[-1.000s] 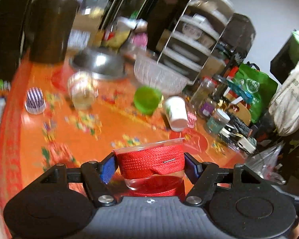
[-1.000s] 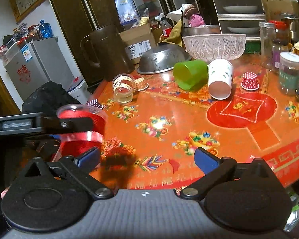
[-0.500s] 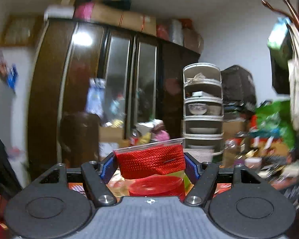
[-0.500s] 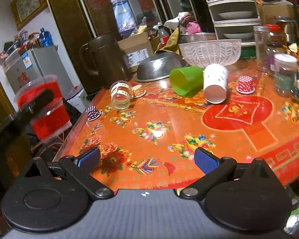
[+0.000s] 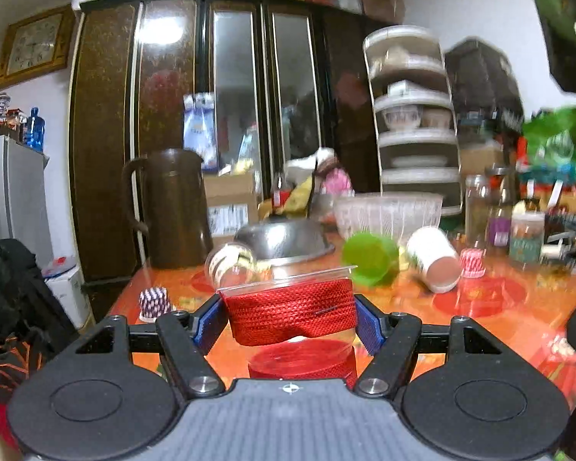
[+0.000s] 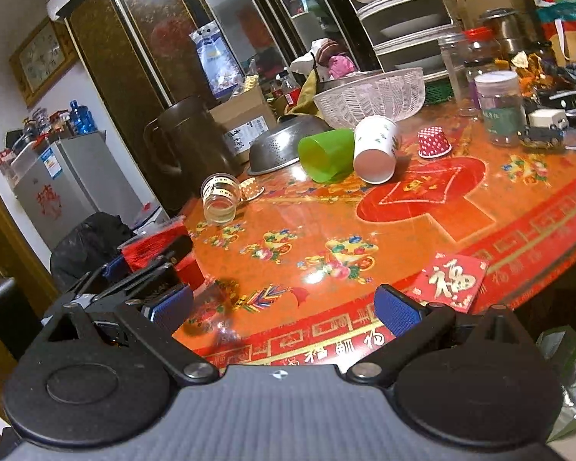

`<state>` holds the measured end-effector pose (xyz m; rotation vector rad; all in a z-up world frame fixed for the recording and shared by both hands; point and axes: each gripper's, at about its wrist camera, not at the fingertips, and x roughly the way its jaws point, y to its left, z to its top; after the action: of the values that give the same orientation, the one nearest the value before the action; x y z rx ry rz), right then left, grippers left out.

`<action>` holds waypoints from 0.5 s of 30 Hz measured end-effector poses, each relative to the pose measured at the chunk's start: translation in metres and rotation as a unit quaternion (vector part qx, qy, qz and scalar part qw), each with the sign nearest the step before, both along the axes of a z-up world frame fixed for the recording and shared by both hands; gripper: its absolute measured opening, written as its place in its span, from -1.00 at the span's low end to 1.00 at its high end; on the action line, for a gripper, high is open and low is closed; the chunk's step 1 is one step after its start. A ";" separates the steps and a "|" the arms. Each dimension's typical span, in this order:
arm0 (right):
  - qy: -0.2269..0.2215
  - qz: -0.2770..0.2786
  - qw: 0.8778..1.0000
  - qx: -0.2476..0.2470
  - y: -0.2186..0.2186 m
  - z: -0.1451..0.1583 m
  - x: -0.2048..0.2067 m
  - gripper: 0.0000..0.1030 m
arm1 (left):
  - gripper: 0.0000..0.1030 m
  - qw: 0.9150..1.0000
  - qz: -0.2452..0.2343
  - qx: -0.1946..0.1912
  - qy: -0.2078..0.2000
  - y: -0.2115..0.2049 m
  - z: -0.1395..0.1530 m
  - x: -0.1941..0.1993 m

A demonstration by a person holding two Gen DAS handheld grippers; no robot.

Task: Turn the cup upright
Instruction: 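Rotate the cup upright with the left tool and lower it to the table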

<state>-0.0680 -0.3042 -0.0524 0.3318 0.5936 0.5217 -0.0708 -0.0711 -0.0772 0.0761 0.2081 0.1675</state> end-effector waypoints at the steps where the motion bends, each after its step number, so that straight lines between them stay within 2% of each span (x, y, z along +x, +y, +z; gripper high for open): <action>1: 0.001 0.000 1.000 0.001 0.000 -0.001 0.000 0.97 | 0.41 1.000 0.001 -0.003 0.007 0.001 0.000 0.002; 6: 0.003 0.003 1.000 0.006 0.001 -0.003 0.000 0.97 | 0.41 0.999 0.001 -0.020 0.043 0.009 -0.003 0.004; 15: 0.005 0.008 1.000 0.003 0.005 -0.006 0.000 0.97 | 0.41 0.999 -0.010 -0.008 0.051 0.006 -0.004 -0.004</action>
<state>-0.0683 -0.2995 -0.0582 0.3358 0.6051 0.5377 -0.0745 -0.0655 -0.0810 0.0705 0.3109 0.1424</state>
